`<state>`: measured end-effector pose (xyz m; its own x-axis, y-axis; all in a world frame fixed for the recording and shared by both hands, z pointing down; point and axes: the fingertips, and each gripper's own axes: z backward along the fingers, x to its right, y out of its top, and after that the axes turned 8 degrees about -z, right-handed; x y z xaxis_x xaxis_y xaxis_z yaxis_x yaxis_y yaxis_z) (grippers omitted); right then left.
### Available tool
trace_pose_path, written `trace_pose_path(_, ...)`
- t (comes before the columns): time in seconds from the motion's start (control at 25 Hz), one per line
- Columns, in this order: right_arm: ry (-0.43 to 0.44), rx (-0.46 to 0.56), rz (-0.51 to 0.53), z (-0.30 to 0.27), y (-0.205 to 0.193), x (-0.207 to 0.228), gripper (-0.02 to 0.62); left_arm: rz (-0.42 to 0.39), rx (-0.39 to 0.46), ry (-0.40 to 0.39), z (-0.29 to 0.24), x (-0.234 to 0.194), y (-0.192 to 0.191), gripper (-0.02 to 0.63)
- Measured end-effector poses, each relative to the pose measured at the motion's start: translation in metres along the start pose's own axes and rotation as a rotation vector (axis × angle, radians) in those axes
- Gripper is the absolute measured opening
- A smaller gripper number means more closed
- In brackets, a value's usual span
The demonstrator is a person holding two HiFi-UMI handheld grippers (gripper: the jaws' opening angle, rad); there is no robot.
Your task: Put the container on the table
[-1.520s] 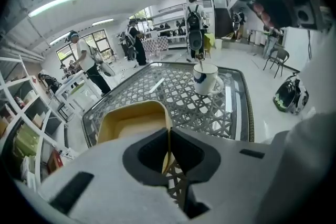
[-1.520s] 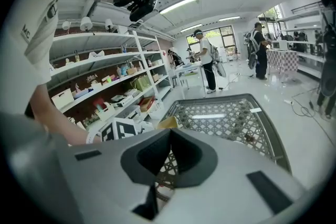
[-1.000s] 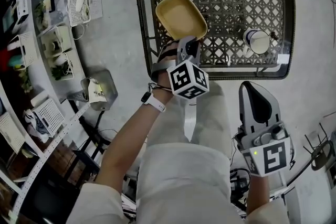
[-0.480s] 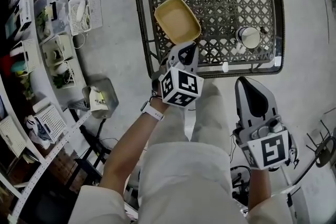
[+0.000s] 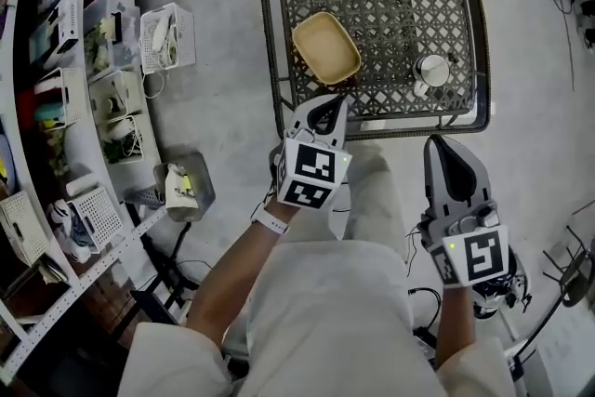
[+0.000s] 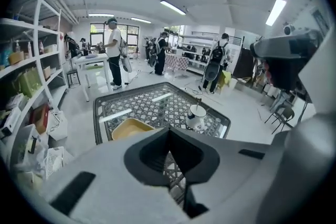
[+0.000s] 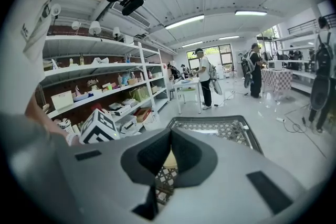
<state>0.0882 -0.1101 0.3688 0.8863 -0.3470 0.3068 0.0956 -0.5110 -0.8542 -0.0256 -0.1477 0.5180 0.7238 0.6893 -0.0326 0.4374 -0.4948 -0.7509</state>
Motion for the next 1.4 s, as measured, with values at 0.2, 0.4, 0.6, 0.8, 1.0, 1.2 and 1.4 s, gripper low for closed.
trace_pose_path(0.2, -0.036, 0.028, 0.013, 0.021, 0.014, -0.001, 0.018, 0.011, 0.066, 0.033, 0.049, -0.003, 0.030, 0.023)
trace_pose_path(0.4, -0.049, 0.061, 0.041, 0.042, 0.029, -0.007, 0.018, 0.009, 0.138, 0.072, 0.095, -0.002, 0.059, 0.023)
trace_pose_path(0.6, -0.047, 0.097, 0.072, 0.059, 0.042, -0.014, 0.018, 0.019, 0.212, 0.102, 0.139, 0.000, 0.082, 0.023)
trace_pose_path(0.8, -0.040, 0.121, 0.110, 0.072, 0.050, -0.026, 0.018, 0.040, 0.283, 0.128, 0.181, 0.002, 0.097, 0.023)
trace_pose_path(1.0, -0.018, 0.132, 0.151, 0.082, 0.051, -0.043, 0.018, 0.020, 0.348, 0.149, 0.216, 0.007, 0.110, 0.023)
trace_pose_path(1.2, 0.020, 0.137, 0.120, 0.087, 0.053, -0.059, 0.018, 0.015, 0.391, 0.173, 0.239, 0.004, 0.114, 0.023)
trace_pose_path(1.4, 0.060, 0.144, 0.153, 0.086, 0.060, -0.073, 0.018, 0.022, 0.401, 0.192, 0.249, -0.002, 0.111, 0.023)
